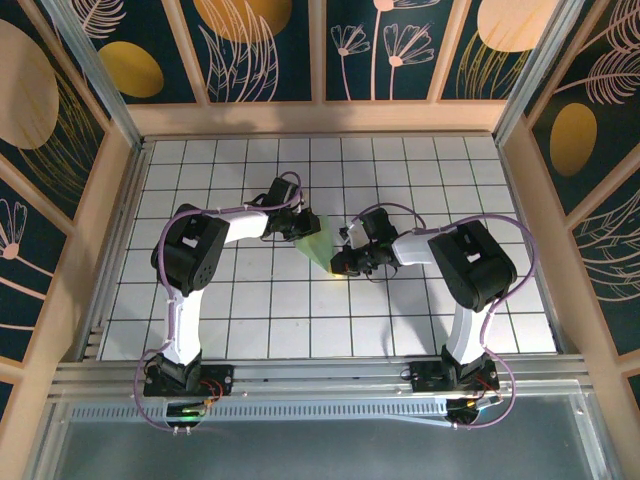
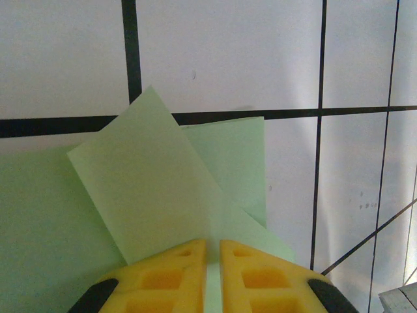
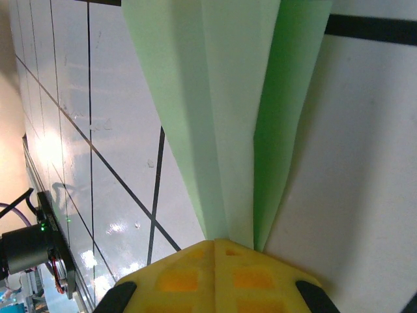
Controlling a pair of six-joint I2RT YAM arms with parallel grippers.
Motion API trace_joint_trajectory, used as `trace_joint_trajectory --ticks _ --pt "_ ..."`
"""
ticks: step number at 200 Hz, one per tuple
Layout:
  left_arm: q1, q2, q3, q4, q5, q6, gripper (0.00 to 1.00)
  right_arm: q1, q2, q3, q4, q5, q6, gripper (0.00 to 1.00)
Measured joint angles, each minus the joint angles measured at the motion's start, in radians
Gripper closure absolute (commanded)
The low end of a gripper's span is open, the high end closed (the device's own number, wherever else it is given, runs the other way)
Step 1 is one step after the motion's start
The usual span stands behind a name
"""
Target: Fold a paper plane with a square sheet of paper (fold left side to right side)
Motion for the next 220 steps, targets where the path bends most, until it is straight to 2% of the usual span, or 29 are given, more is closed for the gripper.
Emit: trace_joint_trajectory --ticks 85,220 --pt "0.0 0.0 0.0 0.0 0.0 0.0 0.85 -0.008 -0.021 0.045 0.009 -0.019 0.006 1.0" --pt "0.0 0.0 0.0 0.0 0.0 0.0 0.86 -0.007 0.044 0.051 0.025 -0.018 0.01 1.0"
